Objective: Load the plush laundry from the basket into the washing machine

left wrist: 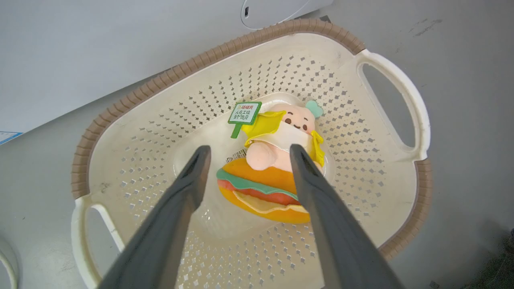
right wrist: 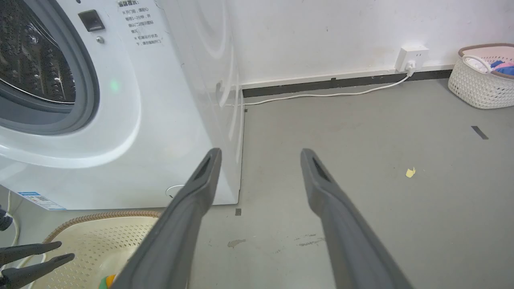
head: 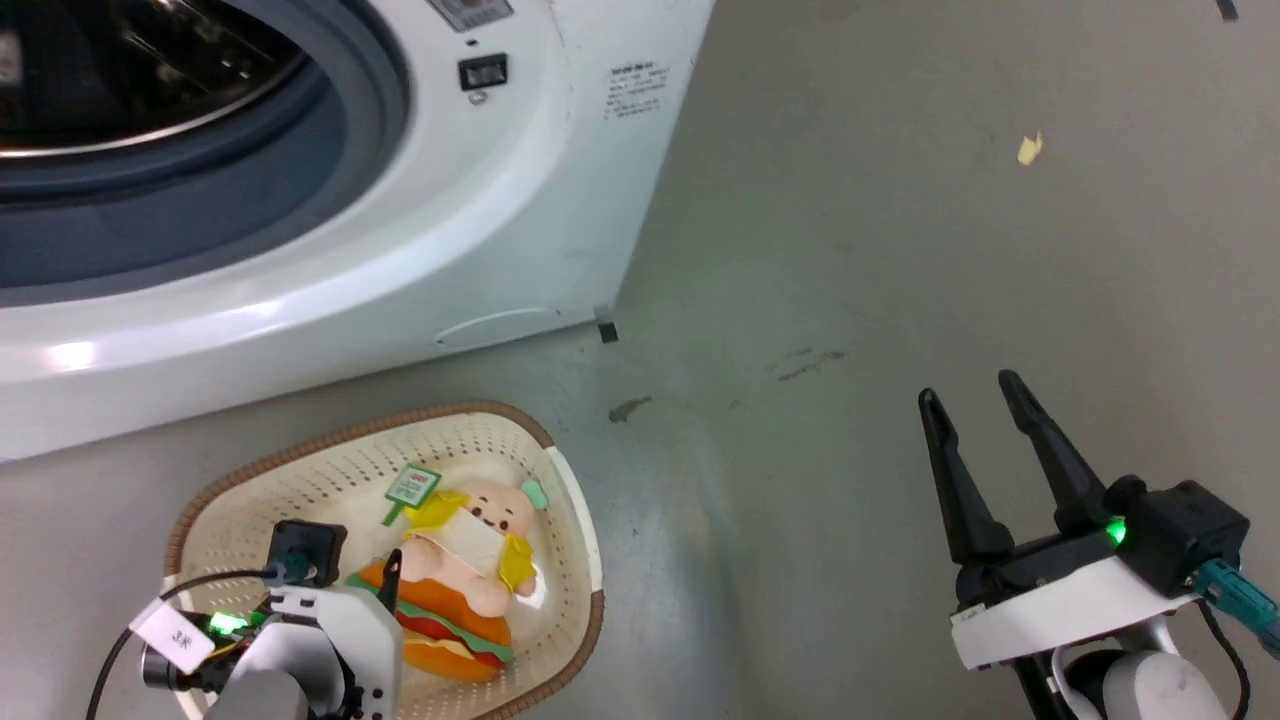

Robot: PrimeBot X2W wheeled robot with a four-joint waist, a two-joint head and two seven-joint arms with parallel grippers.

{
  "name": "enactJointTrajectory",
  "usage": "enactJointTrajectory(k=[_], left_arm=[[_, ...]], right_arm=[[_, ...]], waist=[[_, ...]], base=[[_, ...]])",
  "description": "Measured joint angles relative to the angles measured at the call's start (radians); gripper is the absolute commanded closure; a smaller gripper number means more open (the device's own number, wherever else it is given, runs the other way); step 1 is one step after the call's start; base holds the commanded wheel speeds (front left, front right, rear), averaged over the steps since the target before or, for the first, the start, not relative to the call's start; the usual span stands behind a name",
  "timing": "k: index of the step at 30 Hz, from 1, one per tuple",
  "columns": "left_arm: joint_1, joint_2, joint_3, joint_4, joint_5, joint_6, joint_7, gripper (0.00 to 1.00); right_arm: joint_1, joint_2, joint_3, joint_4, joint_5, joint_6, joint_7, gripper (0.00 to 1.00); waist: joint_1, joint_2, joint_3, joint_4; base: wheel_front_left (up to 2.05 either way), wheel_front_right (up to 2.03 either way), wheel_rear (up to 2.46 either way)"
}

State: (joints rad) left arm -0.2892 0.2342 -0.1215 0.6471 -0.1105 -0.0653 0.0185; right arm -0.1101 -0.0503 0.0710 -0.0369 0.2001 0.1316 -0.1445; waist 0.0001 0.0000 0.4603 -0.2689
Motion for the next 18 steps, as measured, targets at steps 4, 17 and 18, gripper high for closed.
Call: enactJointTrajectory(k=[4,17,18], left_arm=[[-0.033,0.014,-0.013,0.040,-0.006,-0.004,0.008,0.00],[-0.159,0.063,-0.066,0.162,-0.016,-0.017,0.026,0.00],[-0.170,0.067,-0.071,0.173,-0.016,-0.017,0.028,0.00]], right_arm=[[-0.005,0.000,0.004,-0.008,0.009,0.000,-0.009,0.00],[-0.031,0.000,0.015,-0.023,0.057,0.000,-0.035,0.00],[-0.035,0.000,0.016,-0.024,0.059,0.000,-0.037,0.00]], waist=[[0.0000,0.0000,0.034,-0.014],[0.0000,0.0000,0.166,-0.059],[0.0000,0.0000,0.176,-0.063]], base=[[0.00,0.00,0.00],[0.00,0.00,0.00],[0.00,0.00,0.00]])
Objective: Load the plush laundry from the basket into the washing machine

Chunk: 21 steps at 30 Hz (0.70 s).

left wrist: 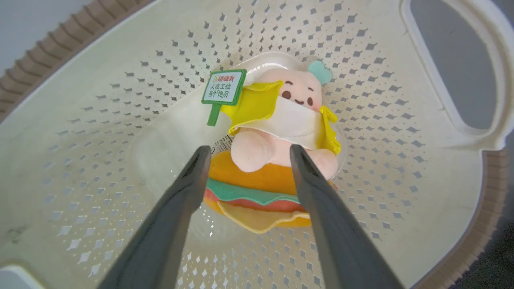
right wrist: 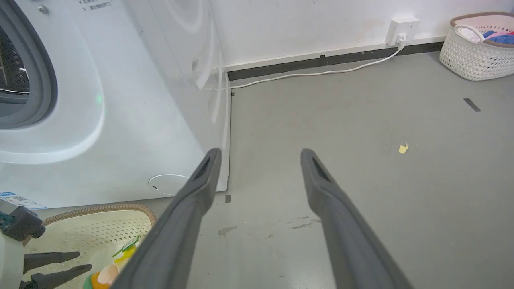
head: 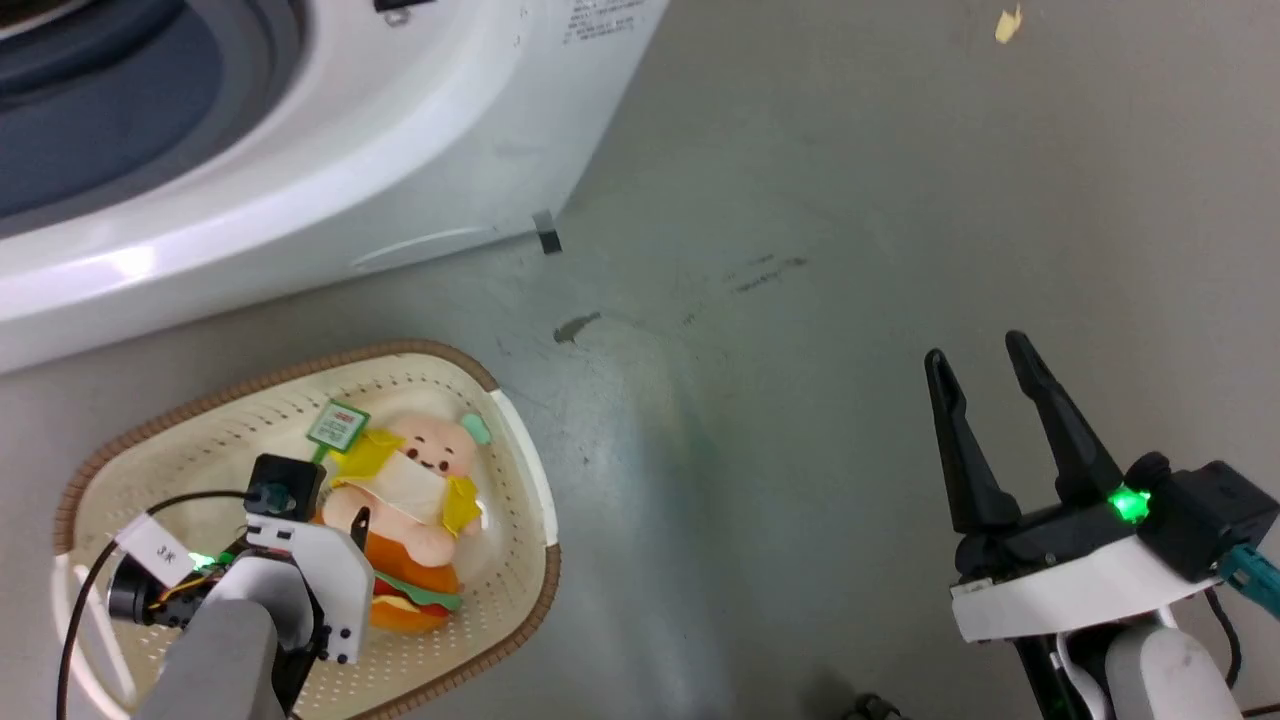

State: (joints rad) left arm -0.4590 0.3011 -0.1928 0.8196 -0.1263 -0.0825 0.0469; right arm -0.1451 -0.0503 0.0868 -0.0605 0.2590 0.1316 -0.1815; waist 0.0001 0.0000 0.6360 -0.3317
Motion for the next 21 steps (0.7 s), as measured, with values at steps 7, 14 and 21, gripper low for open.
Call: enactJointTrajectory(k=[7,14,21], left_arm=[[-0.060,0.023,-0.053,0.084,0.001,-0.010,0.060,0.00],[-0.131,0.043,-0.095,0.150,0.001,-0.019,0.080,0.00],[-0.228,0.069,-0.142,0.258,-0.018,-0.025,0.084,0.00]], right_arm=[[-0.017,0.000,0.004,-0.010,0.020,0.000,-0.015,0.00],[-0.029,0.000,0.008,-0.016,0.047,0.000,-0.029,0.00],[-0.048,0.000,0.019,-0.033,0.090,0.000,-0.051,0.00]], waist=[[0.0000,0.0000,0.062,-0.024],[0.0000,0.0000,0.123,-0.048],[0.0000,0.0000,0.219,-0.085]], base=[[0.00,0.00,0.00],[0.00,0.00,0.00],[0.00,0.00,0.00]])
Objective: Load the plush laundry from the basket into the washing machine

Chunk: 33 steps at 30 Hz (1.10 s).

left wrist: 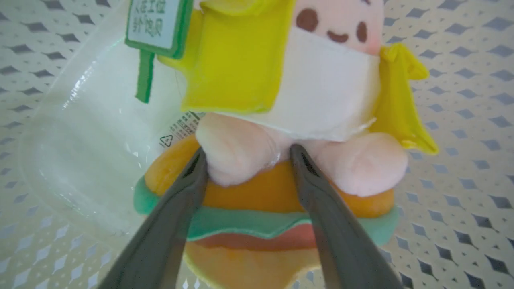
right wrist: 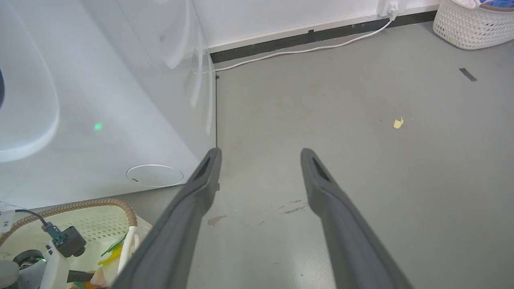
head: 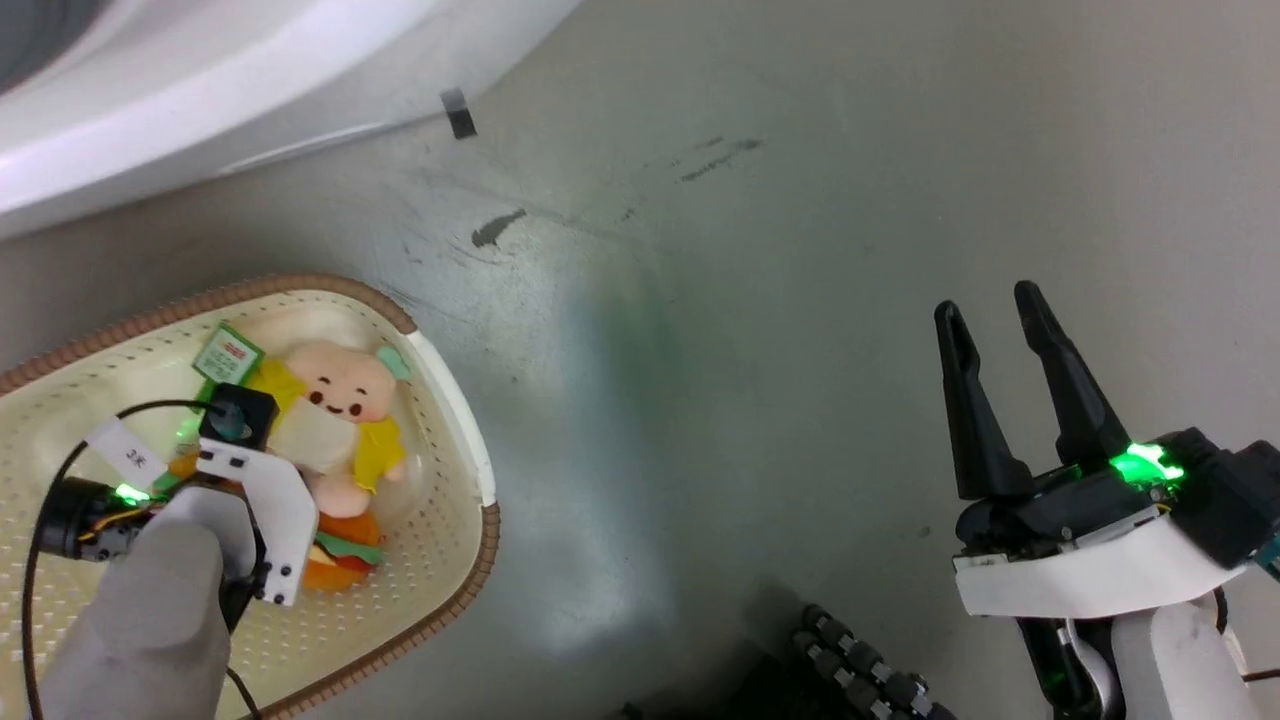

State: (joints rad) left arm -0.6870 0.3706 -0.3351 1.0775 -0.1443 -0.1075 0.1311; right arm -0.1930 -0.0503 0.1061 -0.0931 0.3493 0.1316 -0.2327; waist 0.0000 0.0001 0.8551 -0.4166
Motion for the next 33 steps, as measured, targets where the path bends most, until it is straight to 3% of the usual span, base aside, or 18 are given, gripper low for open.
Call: enactJointTrajectory(k=[1,2,14,24,33], left_arm=[[-0.008,0.002,-0.004,0.008,-0.002,0.000,-0.003,0.00],[-0.015,0.005,-0.010,0.018,-0.005,-0.001,-0.005,1.00],[-0.033,0.047,-0.031,0.117,-0.065,-0.011,-0.062,1.00],[0.052,-0.062,-0.019,0.140,-0.125,-0.010,-0.164,1.00],[0.169,-0.164,-0.012,0.134,-0.179,-0.019,-0.344,1.00]], right_arm=[[-0.002,0.000,0.001,0.000,0.004,0.000,-0.003,0.00],[-0.005,0.000,0.003,0.000,0.005,0.000,-0.004,0.00],[-0.067,0.000,0.039,0.021,0.037,0.000,-0.025,0.00],[-0.057,0.000,0.003,0.065,-0.046,0.000,-0.025,0.00],[0.028,-0.001,-0.039,0.112,-0.146,0.000,-0.025,0.00]], waist=[[0.0000,0.0000,0.008,-0.004],[0.0000,0.0000,0.016,-0.008],[0.0000,0.0000,0.023,-0.069],[0.0000,0.0000,-0.140,-0.009],[-0.0003,0.0000,-0.356,0.079]], base=[[0.00,0.00,0.00],[0.00,0.00,0.00],[0.00,0.00,0.00],[0.00,0.00,0.00],[0.00,0.00,0.00]])
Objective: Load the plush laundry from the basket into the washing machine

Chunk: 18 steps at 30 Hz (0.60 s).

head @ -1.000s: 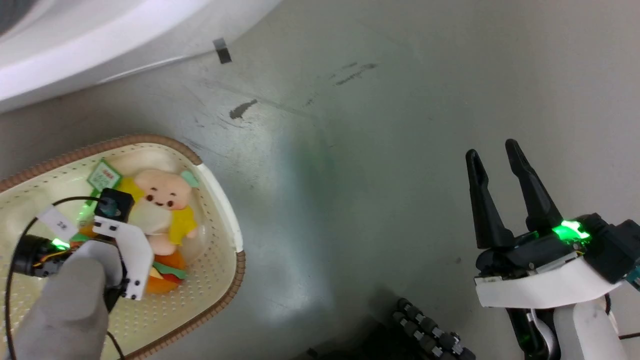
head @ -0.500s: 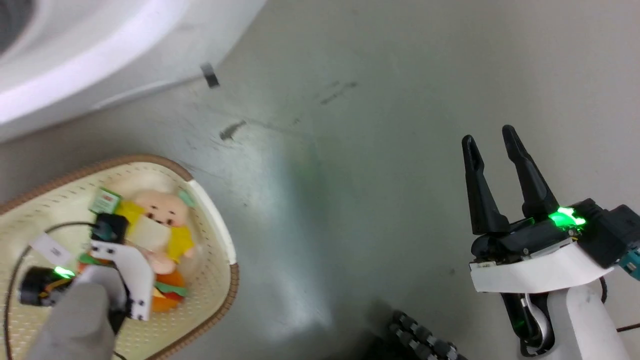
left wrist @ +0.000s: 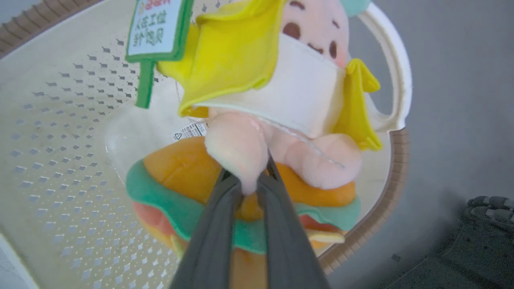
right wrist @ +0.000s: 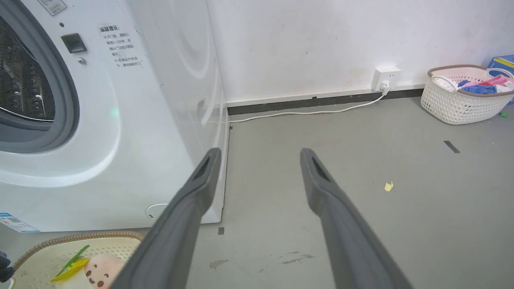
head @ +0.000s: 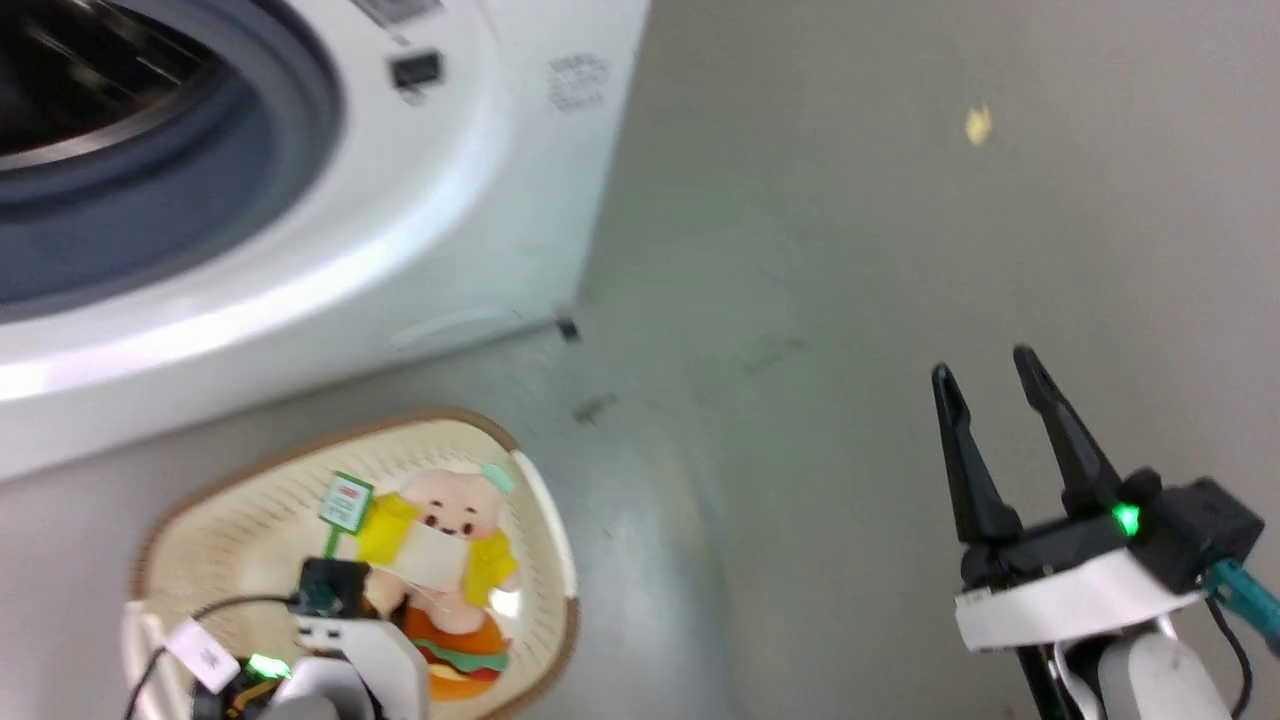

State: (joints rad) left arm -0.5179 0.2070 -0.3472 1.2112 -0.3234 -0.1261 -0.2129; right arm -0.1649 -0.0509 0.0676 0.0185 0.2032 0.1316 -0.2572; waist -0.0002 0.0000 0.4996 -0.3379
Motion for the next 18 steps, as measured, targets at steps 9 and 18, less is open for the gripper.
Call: enactJointTrajectory(k=[9,18], left_arm=[[0.130,-0.036,0.061,-0.255,-0.049,0.001,-0.043,1.00],[0.310,-0.030,0.187,-0.757,0.019,0.054,-0.043,1.00]], right_arm=[[0.096,0.000,-0.031,0.019,-0.034,0.000,0.000,0.00],[0.124,0.001,-0.026,0.024,-0.047,0.000,0.000,0.00]], waist=[[-0.0001,0.0000,-0.208,0.131],[-0.0001,0.0000,-0.333,0.249]], base=[[0.00,0.00,0.00],[0.00,0.00,0.00]])
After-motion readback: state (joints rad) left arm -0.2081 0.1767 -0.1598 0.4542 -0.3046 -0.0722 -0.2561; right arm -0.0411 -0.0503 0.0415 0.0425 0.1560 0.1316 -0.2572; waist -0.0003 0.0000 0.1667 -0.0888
